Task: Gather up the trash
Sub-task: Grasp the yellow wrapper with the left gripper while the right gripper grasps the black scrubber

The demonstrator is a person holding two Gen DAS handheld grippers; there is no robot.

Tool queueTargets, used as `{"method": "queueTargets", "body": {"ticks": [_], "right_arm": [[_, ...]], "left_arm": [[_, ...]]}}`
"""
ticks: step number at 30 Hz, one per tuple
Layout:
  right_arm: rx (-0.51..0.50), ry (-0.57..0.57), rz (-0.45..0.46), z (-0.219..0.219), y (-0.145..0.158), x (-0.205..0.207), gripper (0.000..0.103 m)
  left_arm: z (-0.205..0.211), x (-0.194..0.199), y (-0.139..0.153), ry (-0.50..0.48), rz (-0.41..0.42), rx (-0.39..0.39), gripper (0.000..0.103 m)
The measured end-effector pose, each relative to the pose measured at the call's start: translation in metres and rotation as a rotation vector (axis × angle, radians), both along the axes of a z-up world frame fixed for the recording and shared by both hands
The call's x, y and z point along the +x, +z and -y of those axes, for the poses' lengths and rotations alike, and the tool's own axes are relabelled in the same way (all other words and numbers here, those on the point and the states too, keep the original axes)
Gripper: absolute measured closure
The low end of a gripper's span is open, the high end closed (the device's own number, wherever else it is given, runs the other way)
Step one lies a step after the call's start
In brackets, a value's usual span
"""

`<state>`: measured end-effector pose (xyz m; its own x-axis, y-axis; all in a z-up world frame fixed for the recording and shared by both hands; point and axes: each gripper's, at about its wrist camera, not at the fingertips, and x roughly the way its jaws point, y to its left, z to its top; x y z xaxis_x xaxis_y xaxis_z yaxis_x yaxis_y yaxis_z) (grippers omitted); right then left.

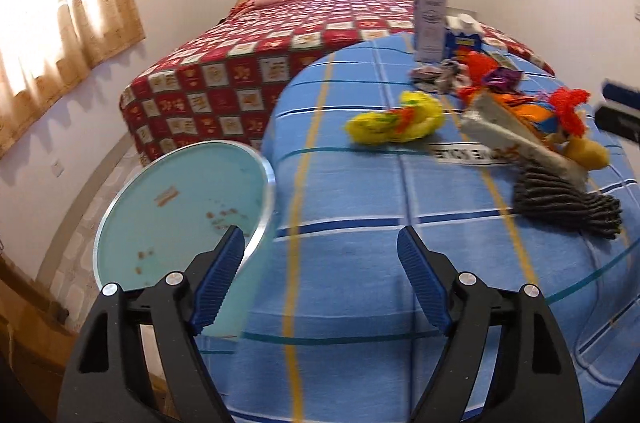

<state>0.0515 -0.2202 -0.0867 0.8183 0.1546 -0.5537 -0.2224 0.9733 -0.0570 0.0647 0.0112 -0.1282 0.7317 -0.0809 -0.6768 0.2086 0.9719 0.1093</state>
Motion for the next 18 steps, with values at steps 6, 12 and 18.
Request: {"method": "queueTargets", "body": {"ticks": [6,12,18], "right_arm": [[0.043,-0.084,-0.018,0.033,-0.022,-0.021,0.029],[0.064,-0.020,-0.044,0.026,-0.037,-0.028,0.030],[0.058,0.092,-0.175,0.003,-0.067,-0.019,0.064]], "left_arm": [[0.035,-0.015,-0.007,-0.073,-0.013,0.008,0.025],[0.026,-0.013,-0.006,-0.026,-0.014,0.011,0.025],[0.020,-0.010,-0.010,-0.012,-0.027,0.008,0.025]]}}
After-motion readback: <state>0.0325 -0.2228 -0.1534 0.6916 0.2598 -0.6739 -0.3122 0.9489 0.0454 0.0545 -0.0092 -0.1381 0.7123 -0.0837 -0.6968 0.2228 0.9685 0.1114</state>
